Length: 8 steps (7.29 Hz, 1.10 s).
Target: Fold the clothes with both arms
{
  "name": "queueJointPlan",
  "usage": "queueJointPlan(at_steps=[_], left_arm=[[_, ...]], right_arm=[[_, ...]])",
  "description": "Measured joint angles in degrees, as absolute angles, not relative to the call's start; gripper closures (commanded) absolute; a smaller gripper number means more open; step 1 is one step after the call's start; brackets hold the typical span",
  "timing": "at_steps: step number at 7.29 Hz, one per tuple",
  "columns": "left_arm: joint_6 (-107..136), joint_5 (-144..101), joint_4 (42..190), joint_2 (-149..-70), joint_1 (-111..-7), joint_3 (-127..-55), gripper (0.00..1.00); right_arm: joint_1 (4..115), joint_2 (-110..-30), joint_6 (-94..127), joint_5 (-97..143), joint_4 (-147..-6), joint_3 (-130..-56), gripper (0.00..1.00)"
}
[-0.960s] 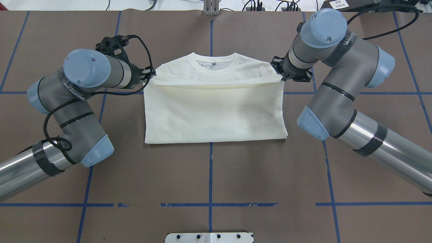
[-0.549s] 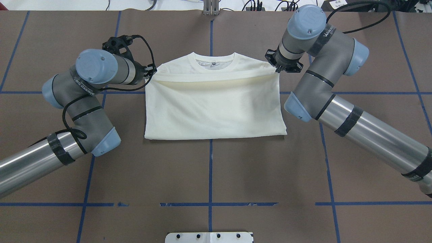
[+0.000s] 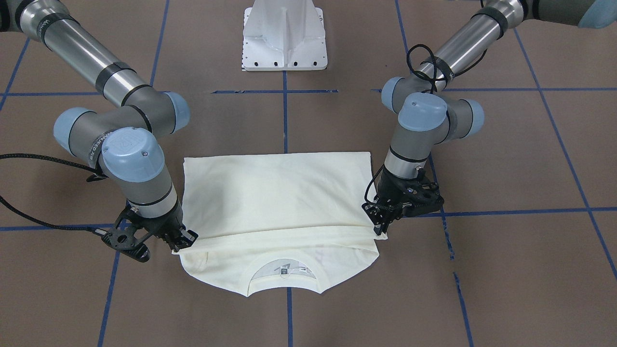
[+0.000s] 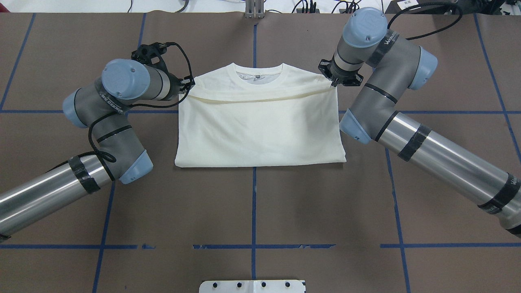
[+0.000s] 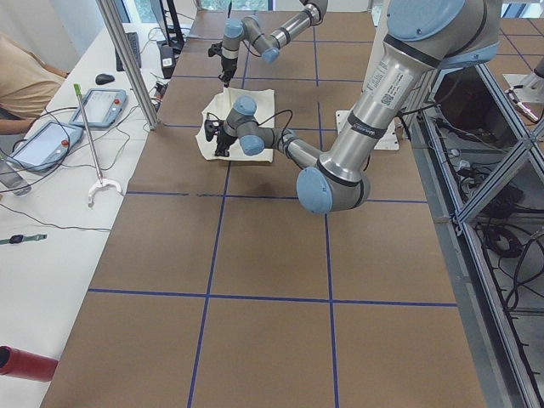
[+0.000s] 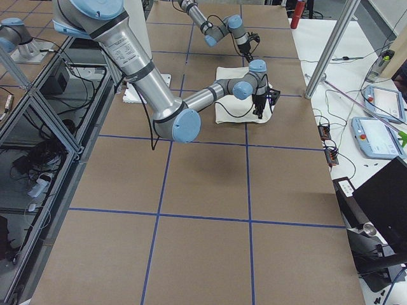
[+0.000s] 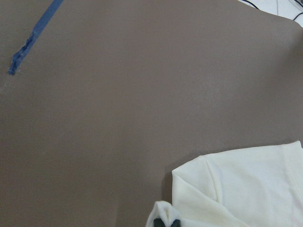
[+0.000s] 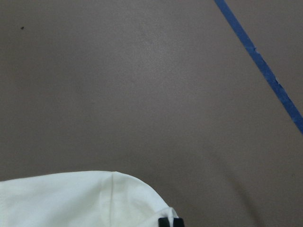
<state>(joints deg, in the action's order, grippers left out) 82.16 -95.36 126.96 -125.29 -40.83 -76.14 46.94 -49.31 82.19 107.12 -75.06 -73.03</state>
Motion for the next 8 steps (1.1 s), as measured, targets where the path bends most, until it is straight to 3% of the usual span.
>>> queueJointPlan(at_steps=[1, 3, 6, 8], left_arm=[[82.1, -95.4, 127.1, -125.5, -40.9, -75.9, 0.53], [81.6, -95.5, 127.6, -125.5, -41.3, -75.9, 0.53], [79.1, -95.9, 129.3, -124.5, -42.2, -79.0, 0.53], [78.9, -96.0, 129.3, -123.2, -42.3, -81.7, 0.53]], right_arm=[[46.9, -49.1, 82.1, 107.1, -74.8, -72.8, 0.0], [47.1, -49.3, 82.6, 107.5, -72.8, -73.8, 0.0], [44.8, -61.6, 87.9, 109.9, -71.7, -91.6, 0.0], [37.9, -69.2, 96.8, 105.7, -71.1, -99.5, 0.0]])
